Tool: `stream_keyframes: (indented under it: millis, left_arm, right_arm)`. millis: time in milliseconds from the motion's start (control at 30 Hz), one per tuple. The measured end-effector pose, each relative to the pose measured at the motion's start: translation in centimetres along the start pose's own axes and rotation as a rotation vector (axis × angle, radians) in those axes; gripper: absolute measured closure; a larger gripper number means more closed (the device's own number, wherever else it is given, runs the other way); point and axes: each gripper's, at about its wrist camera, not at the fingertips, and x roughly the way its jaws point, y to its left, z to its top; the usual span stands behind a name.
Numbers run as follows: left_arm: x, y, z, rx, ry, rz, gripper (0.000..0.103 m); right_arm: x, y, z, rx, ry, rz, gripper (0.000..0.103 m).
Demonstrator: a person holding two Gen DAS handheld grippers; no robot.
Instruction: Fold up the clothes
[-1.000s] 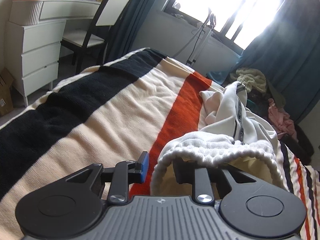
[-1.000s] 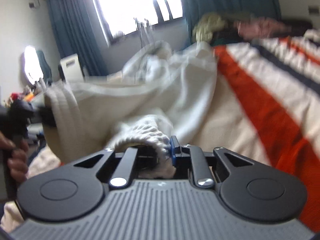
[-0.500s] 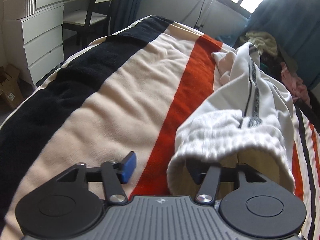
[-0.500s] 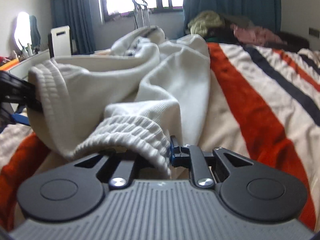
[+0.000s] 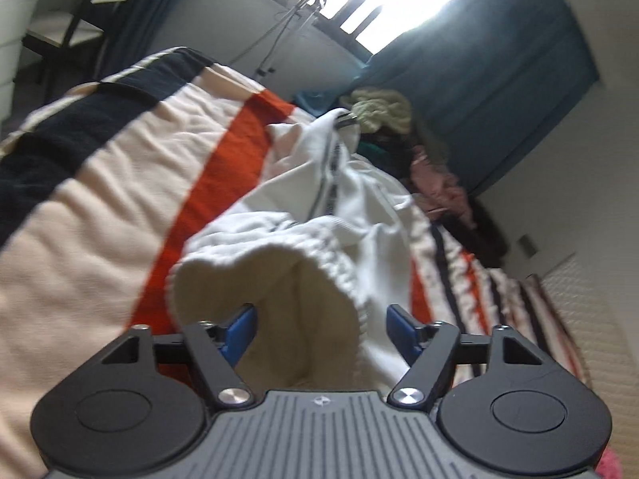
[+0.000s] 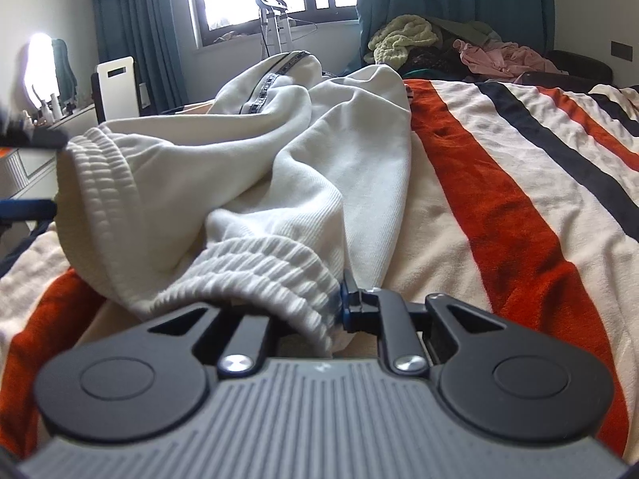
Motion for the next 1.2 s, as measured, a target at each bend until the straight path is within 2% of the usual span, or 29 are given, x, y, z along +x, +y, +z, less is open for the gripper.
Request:
stream_keyframes:
  millis: [100, 167, 233, 267, 333, 367, 433, 533, 633, 700, 767, 833, 900, 1000, 1067, 1200]
  left_arm:
    - [2.1, 0.2, 0.1, -0.078, 0.012, -0.035, 0.025]
    - [3.5, 0.6, 0.0, -0.145, 0.023, -0.034, 0.029]
    - [4.9, 1.1, 0.1, -0.172, 0.043, -0.026, 0.041]
    - [5.3, 1.2, 0.2, -0.169, 0.044, -0.009, 0.044]
    - [6.0, 1.4, 0.7, -0.146, 0.041, 0.030, 0.060]
    - [5.9, 1.5, 0.8, -0.140, 0.026, 0.045, 0.064]
    - [5.4, 2.0, 1.1, -0.148, -0.016, 0.064, 0.083]
    - [3.7, 3.2, 1.0, -0.241, -0.052, 0.047, 0.094]
    - [2.1, 4.2, 0.7, -0.306, -0.065, 0.067, 0.094]
    - [1.6, 4.6, 0.7, -0.309, -0.056, 0.128, 0.095]
    - [1.8, 4.8, 0.7, -0.284, -0.028, 0.212, 0.094]
    - [2.4, 4.8, 0.4, -0.245, 0.015, 0.296, 0.092]
    - [3.3, 5.0, 0.0, -0.213, 0.054, 0.373, 0.091]
    - [4.2, 5.1, -0.1, -0.163, 0.084, 0.417, 0.089]
    - [4.1, 5.3, -0.1, -0.151, 0.093, 0.404, 0.086]
    - [2.6, 5.1, -0.2, -0.150, 0.119, 0.347, 0.076]
  right_arm:
    - [-0.1, 0.0, -0.1, -0.001, -0.004, -0.009, 0.088]
    - [-0.3, 0.0, -0.2, -0.005, -0.015, -0.016, 0.088]
    - [-0.7, 0.0, -0.2, -0.010, -0.033, -0.024, 0.088]
    - [-0.8, -0.1, -0.3, -0.011, -0.041, -0.027, 0.088]
    - [-1.0, -0.1, -0.2, -0.011, -0.046, -0.029, 0.088]
    - [-1.0, -0.1, -0.2, -0.012, -0.047, -0.030, 0.088]
    - [-1.0, -0.2, -0.1, -0.013, -0.047, -0.029, 0.088]
    - [-1.8, -0.2, 0.3, -0.024, -0.094, -0.023, 0.088]
    - [-3.6, -0.1, 1.2, -0.051, -0.181, -0.014, 0.088]
    - [-4.5, -0.1, 1.7, -0.066, -0.217, -0.009, 0.088]
    - [-4.8, -0.1, 1.9, -0.077, -0.215, 0.000, 0.087]
    - [-4.2, 0.2, 1.5, -0.122, -0.161, -0.001, 0.087]
    - [-2.9, 0.6, 0.9, -0.156, -0.063, -0.003, 0.087]
    - [-1.0, 0.5, -0.1, -0.166, 0.090, 0.005, 0.086]
    - [-0.8, 0.4, -0.3, -0.157, 0.132, 0.010, 0.086]
    - [-1.9, 0.0, 0.3, -0.121, 0.124, 0.029, 0.081]
